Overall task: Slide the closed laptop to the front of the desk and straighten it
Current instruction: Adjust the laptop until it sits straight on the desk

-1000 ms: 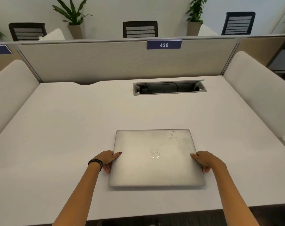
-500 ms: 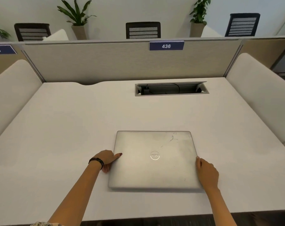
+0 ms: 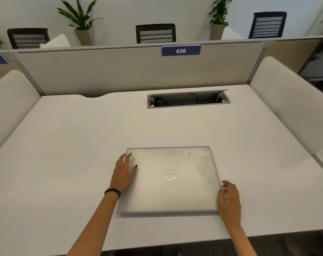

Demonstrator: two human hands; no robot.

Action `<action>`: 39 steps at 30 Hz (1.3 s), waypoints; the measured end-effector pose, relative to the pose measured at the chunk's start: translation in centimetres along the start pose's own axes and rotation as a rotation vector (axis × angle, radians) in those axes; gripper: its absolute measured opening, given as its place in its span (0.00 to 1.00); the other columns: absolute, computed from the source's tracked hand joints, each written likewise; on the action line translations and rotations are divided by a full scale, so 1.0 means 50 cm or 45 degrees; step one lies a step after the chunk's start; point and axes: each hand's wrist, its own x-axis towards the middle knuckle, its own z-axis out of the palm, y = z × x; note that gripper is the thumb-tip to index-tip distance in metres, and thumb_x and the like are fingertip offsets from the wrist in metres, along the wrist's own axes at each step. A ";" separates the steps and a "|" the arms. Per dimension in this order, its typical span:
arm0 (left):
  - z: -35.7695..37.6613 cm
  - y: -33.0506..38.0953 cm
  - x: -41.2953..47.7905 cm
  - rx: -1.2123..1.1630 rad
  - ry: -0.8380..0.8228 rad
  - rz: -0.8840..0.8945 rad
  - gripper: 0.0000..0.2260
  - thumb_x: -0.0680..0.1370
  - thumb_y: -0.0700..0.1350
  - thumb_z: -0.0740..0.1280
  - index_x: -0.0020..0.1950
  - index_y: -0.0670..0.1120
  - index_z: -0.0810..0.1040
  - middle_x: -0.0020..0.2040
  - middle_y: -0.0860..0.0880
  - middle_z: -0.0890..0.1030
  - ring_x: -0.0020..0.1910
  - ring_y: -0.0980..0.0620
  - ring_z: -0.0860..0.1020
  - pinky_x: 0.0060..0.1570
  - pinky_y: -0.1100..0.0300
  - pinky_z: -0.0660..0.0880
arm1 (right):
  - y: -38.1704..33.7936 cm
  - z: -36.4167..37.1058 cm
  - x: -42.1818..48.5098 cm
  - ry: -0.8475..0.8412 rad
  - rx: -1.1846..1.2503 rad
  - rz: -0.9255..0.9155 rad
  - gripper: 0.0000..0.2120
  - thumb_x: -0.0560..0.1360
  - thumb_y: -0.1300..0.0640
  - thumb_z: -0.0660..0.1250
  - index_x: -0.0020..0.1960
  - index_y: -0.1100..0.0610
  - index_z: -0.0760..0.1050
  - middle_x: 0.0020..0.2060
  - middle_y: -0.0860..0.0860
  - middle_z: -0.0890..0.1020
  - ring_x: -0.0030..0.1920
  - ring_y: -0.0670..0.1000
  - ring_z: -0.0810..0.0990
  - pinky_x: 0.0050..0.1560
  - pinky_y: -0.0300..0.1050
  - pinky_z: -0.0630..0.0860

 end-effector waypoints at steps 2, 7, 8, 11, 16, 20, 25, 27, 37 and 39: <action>0.022 0.002 -0.005 -0.069 -0.064 -0.028 0.25 0.79 0.48 0.62 0.74 0.46 0.60 0.77 0.42 0.56 0.75 0.43 0.55 0.72 0.49 0.58 | 0.005 -0.001 -0.014 -0.086 -0.040 -0.114 0.14 0.76 0.64 0.61 0.62 0.62 0.70 0.56 0.57 0.76 0.55 0.54 0.75 0.53 0.44 0.72; 0.047 0.004 -0.018 -0.127 -0.006 -0.085 0.24 0.79 0.48 0.61 0.74 0.48 0.60 0.78 0.44 0.53 0.75 0.43 0.55 0.73 0.48 0.57 | 0.010 0.002 -0.027 -0.262 0.027 -0.134 0.19 0.78 0.60 0.59 0.69 0.57 0.65 0.68 0.55 0.68 0.67 0.51 0.67 0.66 0.44 0.63; 0.047 0.004 -0.019 -0.137 -0.001 -0.089 0.24 0.79 0.49 0.61 0.74 0.48 0.60 0.78 0.44 0.53 0.75 0.43 0.56 0.73 0.48 0.57 | 0.009 0.003 -0.026 -0.268 0.058 -0.126 0.19 0.79 0.59 0.59 0.69 0.57 0.64 0.68 0.54 0.68 0.67 0.49 0.66 0.67 0.44 0.62; 0.046 0.004 -0.018 -0.167 -0.002 -0.093 0.25 0.79 0.49 0.62 0.74 0.48 0.60 0.78 0.45 0.53 0.75 0.44 0.56 0.73 0.49 0.57 | 0.002 0.005 -0.025 -0.229 0.183 -0.054 0.19 0.79 0.58 0.58 0.69 0.56 0.64 0.67 0.53 0.71 0.64 0.45 0.67 0.66 0.44 0.63; 0.039 0.007 -0.025 -0.479 0.106 -0.246 0.30 0.76 0.49 0.68 0.74 0.46 0.61 0.76 0.46 0.62 0.74 0.48 0.60 0.74 0.51 0.58 | -0.014 0.012 -0.017 -0.077 0.400 0.214 0.17 0.79 0.58 0.59 0.67 0.59 0.69 0.63 0.55 0.75 0.60 0.48 0.72 0.63 0.45 0.67; 0.032 0.004 -0.023 -0.597 0.163 -0.318 0.31 0.74 0.47 0.71 0.73 0.45 0.62 0.73 0.46 0.67 0.72 0.47 0.65 0.71 0.52 0.62 | -0.024 0.017 0.000 0.014 0.502 0.398 0.15 0.79 0.60 0.60 0.64 0.61 0.73 0.61 0.58 0.78 0.59 0.54 0.75 0.60 0.45 0.69; 0.030 0.008 0.006 -0.739 0.258 -0.454 0.25 0.71 0.40 0.74 0.66 0.41 0.71 0.65 0.41 0.74 0.64 0.42 0.72 0.65 0.48 0.70 | -0.022 0.012 0.020 0.024 0.602 0.550 0.13 0.77 0.60 0.60 0.60 0.58 0.77 0.56 0.53 0.81 0.54 0.49 0.75 0.55 0.44 0.70; 0.029 0.006 0.020 -0.874 0.291 -0.532 0.20 0.71 0.36 0.73 0.62 0.40 0.74 0.62 0.40 0.77 0.61 0.40 0.75 0.62 0.49 0.72 | -0.019 0.011 0.026 0.043 0.653 0.613 0.13 0.76 0.60 0.60 0.57 0.56 0.79 0.54 0.51 0.81 0.53 0.50 0.76 0.54 0.44 0.71; -0.002 -0.034 0.080 -1.107 0.365 -0.631 0.19 0.72 0.33 0.70 0.63 0.38 0.75 0.63 0.40 0.78 0.61 0.41 0.76 0.65 0.47 0.71 | -0.067 0.073 0.069 0.082 0.815 0.722 0.10 0.75 0.59 0.61 0.46 0.52 0.82 0.47 0.49 0.83 0.48 0.49 0.80 0.48 0.43 0.74; -0.012 -0.045 0.090 -1.136 0.346 -0.629 0.20 0.72 0.32 0.70 0.64 0.38 0.74 0.64 0.40 0.77 0.63 0.42 0.75 0.66 0.47 0.70 | -0.076 0.090 0.086 0.077 0.815 0.710 0.10 0.75 0.59 0.61 0.48 0.54 0.82 0.48 0.50 0.83 0.49 0.50 0.79 0.47 0.42 0.73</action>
